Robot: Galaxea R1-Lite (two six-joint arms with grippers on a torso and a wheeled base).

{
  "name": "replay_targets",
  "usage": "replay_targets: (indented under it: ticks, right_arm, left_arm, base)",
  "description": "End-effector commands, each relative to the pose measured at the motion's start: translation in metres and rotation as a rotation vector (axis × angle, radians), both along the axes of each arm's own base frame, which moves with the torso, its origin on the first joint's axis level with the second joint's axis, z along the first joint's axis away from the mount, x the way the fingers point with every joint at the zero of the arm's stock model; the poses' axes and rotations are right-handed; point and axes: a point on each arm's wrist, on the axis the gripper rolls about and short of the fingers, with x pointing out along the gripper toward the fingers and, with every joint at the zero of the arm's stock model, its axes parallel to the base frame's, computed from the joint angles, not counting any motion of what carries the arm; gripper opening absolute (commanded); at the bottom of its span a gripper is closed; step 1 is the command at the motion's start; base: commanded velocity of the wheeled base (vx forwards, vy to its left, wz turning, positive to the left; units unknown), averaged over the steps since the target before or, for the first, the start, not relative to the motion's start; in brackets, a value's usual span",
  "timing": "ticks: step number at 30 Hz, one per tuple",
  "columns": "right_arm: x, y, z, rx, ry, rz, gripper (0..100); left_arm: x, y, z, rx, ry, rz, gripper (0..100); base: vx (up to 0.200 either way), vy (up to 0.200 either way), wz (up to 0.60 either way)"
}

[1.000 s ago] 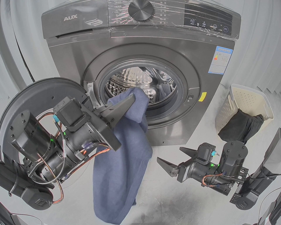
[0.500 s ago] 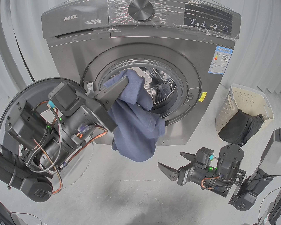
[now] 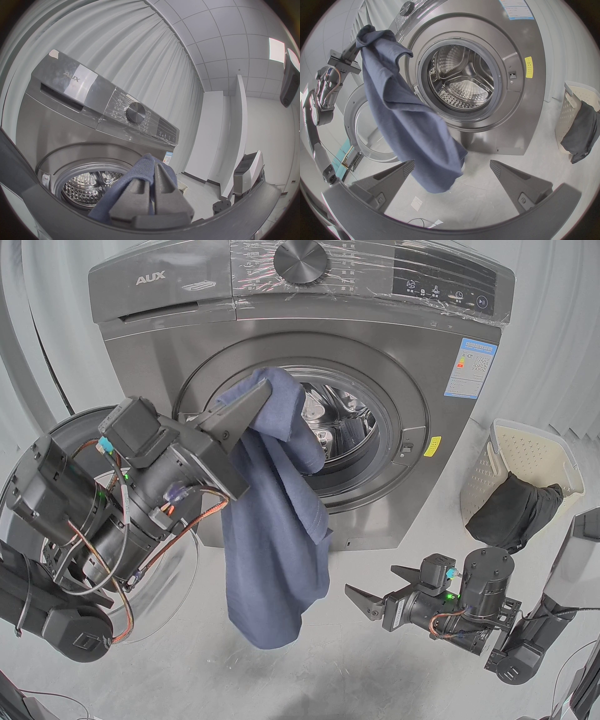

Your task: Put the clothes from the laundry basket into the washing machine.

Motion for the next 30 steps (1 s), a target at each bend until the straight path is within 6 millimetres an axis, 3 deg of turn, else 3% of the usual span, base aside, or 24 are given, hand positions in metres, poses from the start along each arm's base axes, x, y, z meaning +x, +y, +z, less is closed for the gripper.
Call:
replay_targets:
  ticks: [1, 12, 18, 21, 30]
  right_arm:
    - [0.003, 0.002, -0.008, -0.014, 0.018, -0.001, 100]
    - [0.013, 0.012, -0.023, -0.011, 0.027, 0.051, 100]
    - [0.021, 0.019, -0.045, -0.034, 0.042, 0.099, 100]
    - [0.033, 0.023, -0.057, -0.042, 0.045, 0.088, 100]
    - [0.058, 0.049, -0.065, -0.013, -0.022, 0.110, 100]
  left_arm:
    - [0.002, 0.002, 0.006, -0.017, -0.017, 0.014, 0]
    - [0.005, 0.005, 0.014, -0.037, -0.041, 0.036, 0]
    - [0.007, 0.007, 0.018, -0.044, -0.051, 0.047, 0]
    - [0.007, 0.007, 0.018, -0.043, -0.050, 0.047, 0]
    - [0.008, 0.008, 0.018, -0.051, -0.048, 0.059, 0]
  base:
    - [0.000, 0.000, 0.00]
    - [0.000, 0.000, 0.00]
    - [0.000, 0.000, 0.00]
    - [0.000, 0.000, 0.00]
    - [0.000, 0.000, 0.00]
